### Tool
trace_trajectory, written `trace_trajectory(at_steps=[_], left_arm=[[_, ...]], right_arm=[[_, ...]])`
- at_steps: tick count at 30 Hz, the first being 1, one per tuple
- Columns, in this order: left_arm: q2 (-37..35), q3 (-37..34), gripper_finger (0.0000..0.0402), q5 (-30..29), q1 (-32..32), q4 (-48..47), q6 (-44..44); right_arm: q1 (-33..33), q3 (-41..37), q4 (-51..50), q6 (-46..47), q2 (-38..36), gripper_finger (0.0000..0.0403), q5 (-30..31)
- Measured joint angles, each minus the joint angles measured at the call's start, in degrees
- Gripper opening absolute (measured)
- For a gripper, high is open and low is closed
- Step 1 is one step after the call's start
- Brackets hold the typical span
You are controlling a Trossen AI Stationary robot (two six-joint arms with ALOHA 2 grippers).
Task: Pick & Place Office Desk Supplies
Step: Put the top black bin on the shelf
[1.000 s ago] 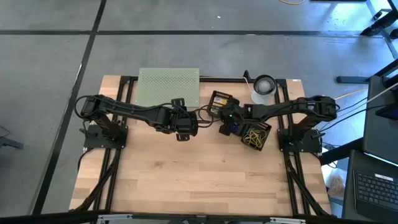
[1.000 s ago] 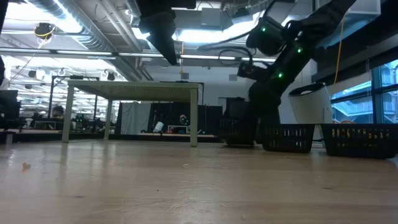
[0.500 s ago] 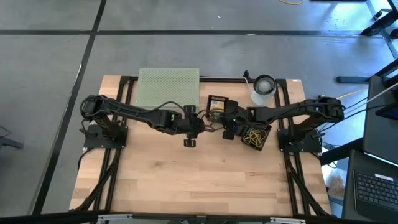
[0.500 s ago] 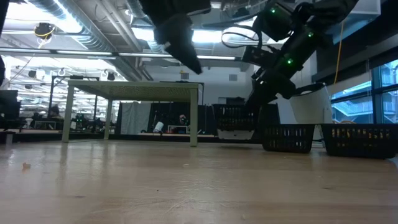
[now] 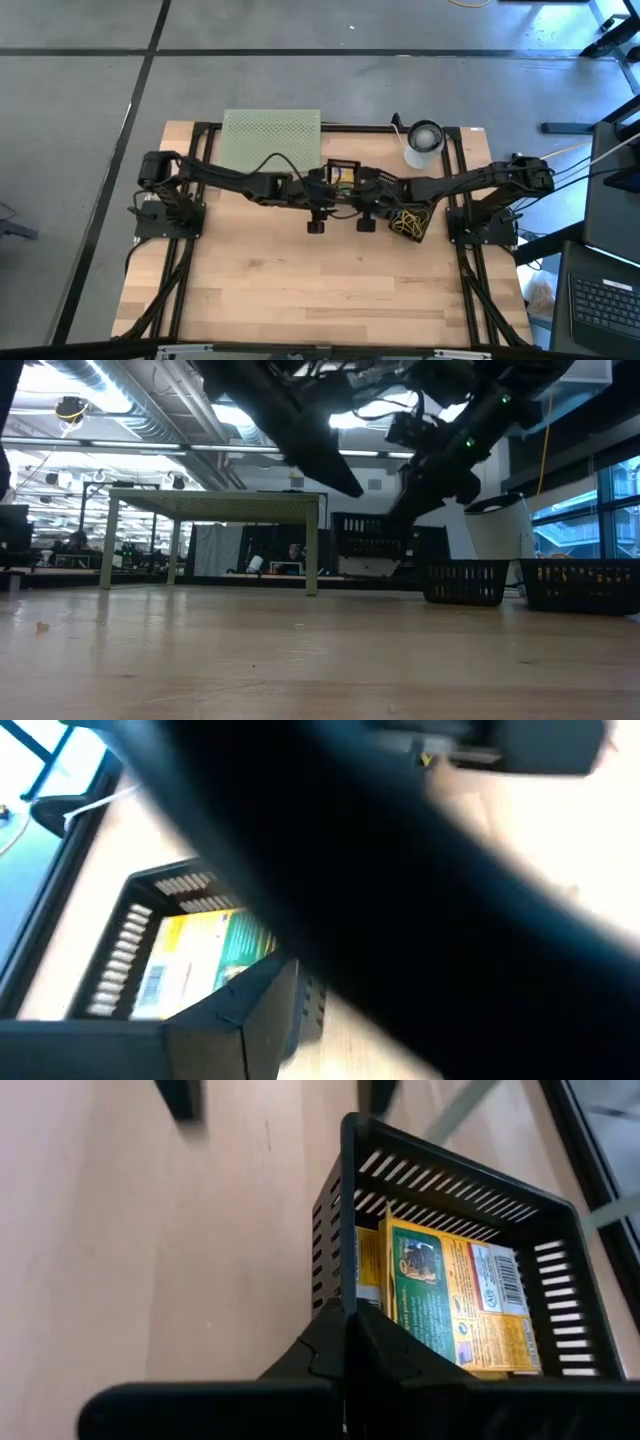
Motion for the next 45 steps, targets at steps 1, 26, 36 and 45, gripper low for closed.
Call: trace_trajectory(at_steps=[1, 26, 36, 45], left_arm=[[0.7, -0.1, 0.0195, -0.1, 0.0, 0.7, 0.4], [3.9, 0.0, 0.0125, 2.3, -0.5, 1.6, 3.9], [3.9, 0.0, 0.0030, 2.0, -0.3, 1.6, 4.1], [3.9, 0.0, 0.0007, -0.6, -0.4, 1.4, 8.5]], right_arm=[[0.3, 0.5, -0.1, 0.0, 0.0, 0.0008, 0.0], [3.0, 2.8, -3.0, 1.5, 0.0, 0.0008, -0.2], [3.1, 2.8, -3.0, 1.5, 0.0, 0.0008, -0.5], [3.1, 2.9, -3.0, 1.5, 0.0, 0.0018, -0.7]])
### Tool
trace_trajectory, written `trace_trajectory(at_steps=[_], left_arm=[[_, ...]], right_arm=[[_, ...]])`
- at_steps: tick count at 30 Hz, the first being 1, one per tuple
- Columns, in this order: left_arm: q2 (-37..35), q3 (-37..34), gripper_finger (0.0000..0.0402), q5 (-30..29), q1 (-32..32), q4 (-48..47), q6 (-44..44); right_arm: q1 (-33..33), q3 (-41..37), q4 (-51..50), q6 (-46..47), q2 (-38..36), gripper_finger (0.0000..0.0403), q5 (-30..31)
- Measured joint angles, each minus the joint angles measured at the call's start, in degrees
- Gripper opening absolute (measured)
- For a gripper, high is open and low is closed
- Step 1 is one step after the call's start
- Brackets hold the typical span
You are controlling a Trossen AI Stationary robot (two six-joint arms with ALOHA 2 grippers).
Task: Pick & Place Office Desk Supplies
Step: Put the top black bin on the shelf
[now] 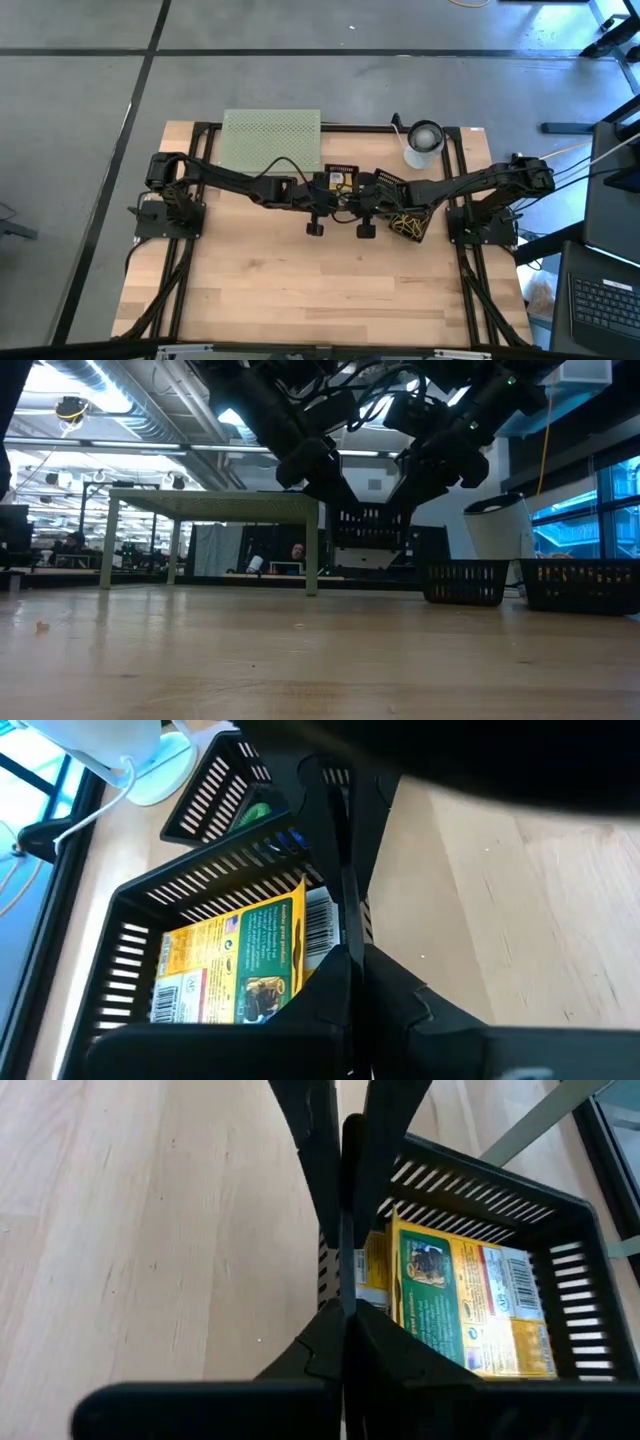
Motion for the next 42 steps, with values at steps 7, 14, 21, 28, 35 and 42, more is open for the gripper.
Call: trace_trajectory(at_steps=[7, 14, 21, 28, 35, 42], left_arm=[[0.0, 0.0, 0.0006, 0.7, 0.0, -0.6, 0.4], [0.0, -0.1, 0.0005, 1.1, -0.1, -0.6, 0.9], [0.0, 1.0, 0.0005, -1.0, -1.8, 2.0, 7.7], [-0.3, 8.3, 0.0005, -14.1, -3.2, -5.9, 11.4], [-5.7, 12.0, 0.0004, -14.9, 0.3, -17.9, 7.7], [-15.1, 10.4, 0.0004, -13.4, 3.1, -25.1, 5.8]], right_arm=[[0.0, 0.1, -2.8, 2.9, -1.0, 0.0122, 0.8], [0.0, 0.1, -9.5, 7.5, -10.3, 0.0231, 0.9], [0.0, 0.1, -13.6, 16.3, -21.0, 0.0271, 0.8], [0.0, 0.1, -13.7, 17.1, -25.0, 0.0262, 0.8], [0.0, 0.1, -13.8, 17.1, -25.0, 0.0250, 0.6], [0.0, 0.1, -13.7, 16.7, -25.0, 0.0244, 0.6]])
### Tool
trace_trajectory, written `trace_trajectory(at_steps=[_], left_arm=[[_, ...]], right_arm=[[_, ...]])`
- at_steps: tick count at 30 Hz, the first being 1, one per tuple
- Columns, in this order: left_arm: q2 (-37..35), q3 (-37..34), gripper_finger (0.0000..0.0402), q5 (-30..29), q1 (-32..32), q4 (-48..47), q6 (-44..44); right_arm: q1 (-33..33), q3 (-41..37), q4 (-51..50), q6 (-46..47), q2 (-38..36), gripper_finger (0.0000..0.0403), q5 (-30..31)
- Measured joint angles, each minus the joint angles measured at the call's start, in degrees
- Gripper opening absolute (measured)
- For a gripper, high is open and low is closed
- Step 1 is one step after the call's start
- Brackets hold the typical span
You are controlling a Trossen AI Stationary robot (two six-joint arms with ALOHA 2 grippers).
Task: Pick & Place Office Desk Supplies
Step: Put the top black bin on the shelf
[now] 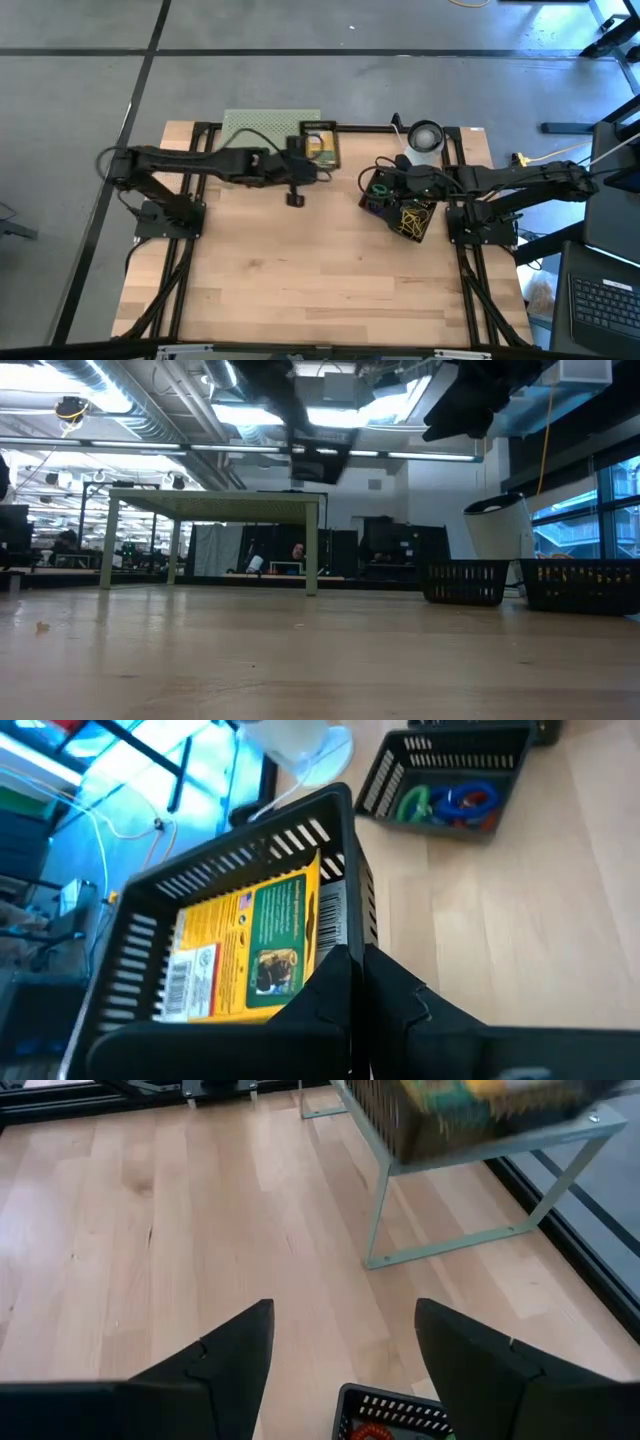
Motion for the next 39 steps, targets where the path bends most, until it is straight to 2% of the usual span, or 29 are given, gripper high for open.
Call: trace_trajectory(at_steps=[4, 8, 17, 21, 28, 39], left_arm=[[-6.7, -1.6, 0.0004, -0.1, 1.5, -7.9, -1.8], [-15.0, -7.6, 0.0004, -0.7, 3.2, -14.2, -2.5], [-39.2, -24.1, 0.0006, -1.3, 7.4, -14.3, -3.0], [-46.5, -28.4, 0.0006, 3.2, 9.7, -16.8, -2.4], [-51.7, -32.4, 0.0006, 4.5, 14.1, -22.8, -1.3], [-52.4, -33.1, 0.0015, 4.5, 17.4, -22.6, 0.7]], right_arm=[[0.0, 0.0, 0.0, 0.0, 0.0, 0.0244, 0.0], [0.0, 0.0, 0.0, 0.0, 0.0, 0.0244, 0.0], [0.0, 0.0, 0.7, -0.3, 0.0, 0.0245, 0.0], [0.0, 0.0, 1.1, -0.3, 0.0, 0.0245, 0.0], [0.0, 0.0, 1.4, -0.3, 0.0, 0.0245, 0.0], [0.0, -0.1, 2.4, -0.3, 0.1, 0.0245, 0.0]])
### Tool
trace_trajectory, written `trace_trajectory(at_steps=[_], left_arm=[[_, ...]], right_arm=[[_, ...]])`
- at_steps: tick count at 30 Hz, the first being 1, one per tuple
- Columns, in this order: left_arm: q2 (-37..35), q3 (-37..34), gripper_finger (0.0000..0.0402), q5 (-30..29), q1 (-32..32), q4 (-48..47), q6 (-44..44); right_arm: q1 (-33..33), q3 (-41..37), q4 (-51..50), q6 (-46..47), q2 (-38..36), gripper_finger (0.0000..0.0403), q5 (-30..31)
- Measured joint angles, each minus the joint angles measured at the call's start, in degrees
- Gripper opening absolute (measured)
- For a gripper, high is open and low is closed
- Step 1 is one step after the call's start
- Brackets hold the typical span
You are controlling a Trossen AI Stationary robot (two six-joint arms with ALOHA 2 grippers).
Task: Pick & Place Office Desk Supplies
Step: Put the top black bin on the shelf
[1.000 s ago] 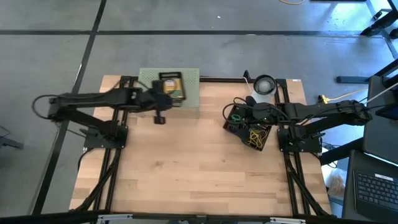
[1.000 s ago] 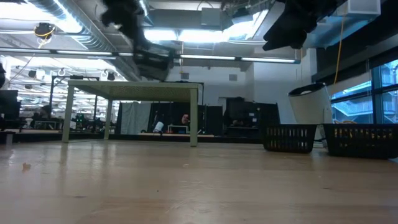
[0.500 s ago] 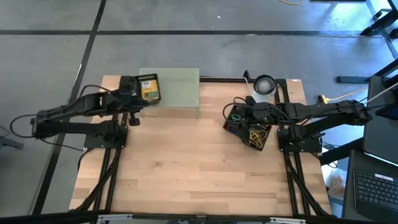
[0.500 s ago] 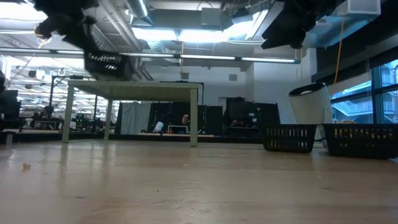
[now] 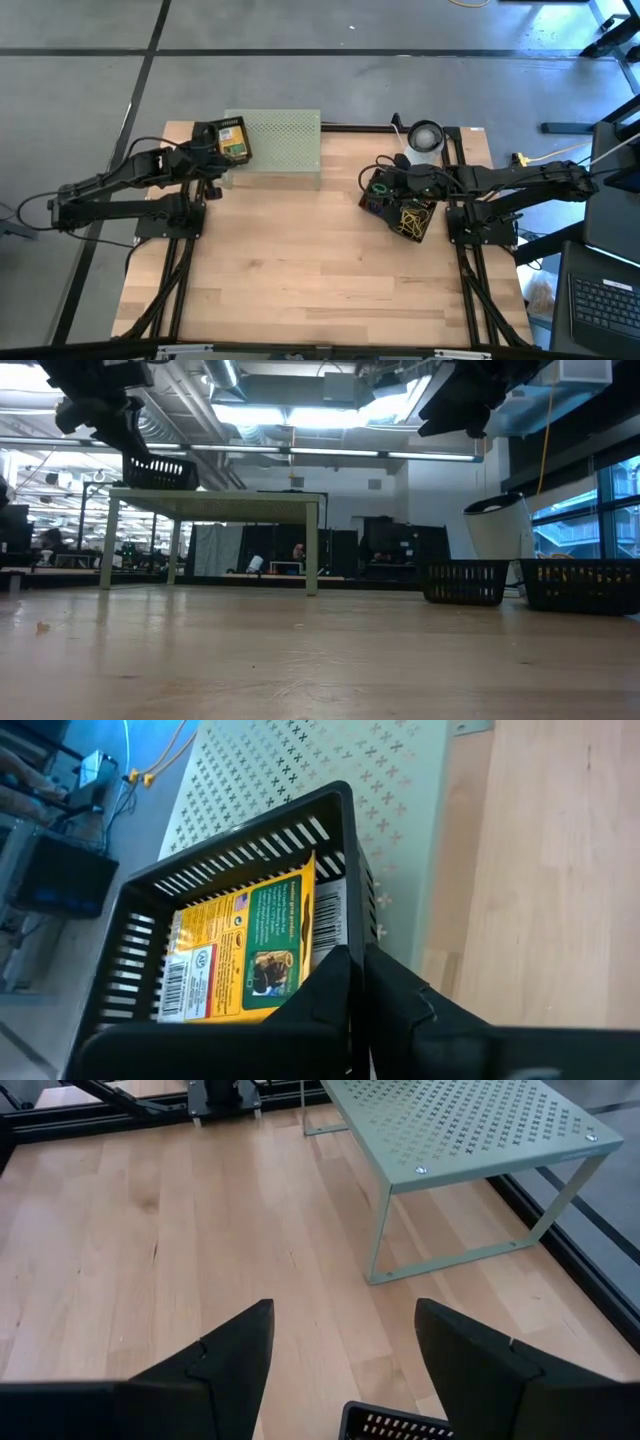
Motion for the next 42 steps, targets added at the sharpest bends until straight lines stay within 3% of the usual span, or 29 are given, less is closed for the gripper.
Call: trace_trajectory(at_steps=[12, 18, 26, 34, 42], left_arm=[[0.0, 0.0, 0.0060, -0.8, 0.4, 0.8, -0.7], [0.0, 0.8, 0.0085, -1.8, 0.4, 6.6, -0.6], [0.0, 1.3, 0.0107, -0.8, 0.4, 7.4, -1.8], [0.3, 1.3, 0.0126, 12.1, 0.4, 15.2, -6.8], [0.7, 1.3, 0.0134, 28.8, -0.1, 31.3, -6.9]], right_arm=[[0.0, 0.0, 0.0, 0.0, 0.0, 0.0245, 0.0], [0.0, 0.0, -0.3, 1.3, 0.1, 0.0245, 0.0], [0.0, 0.0, -4.5, 4.5, 4.2, 0.0245, -2.9], [0.0, 0.0, -4.8, 5.2, 12.7, 0.0245, -8.1], [-0.4, 0.0, -8.8, 16.7, 20.6, 0.0245, -9.4]])
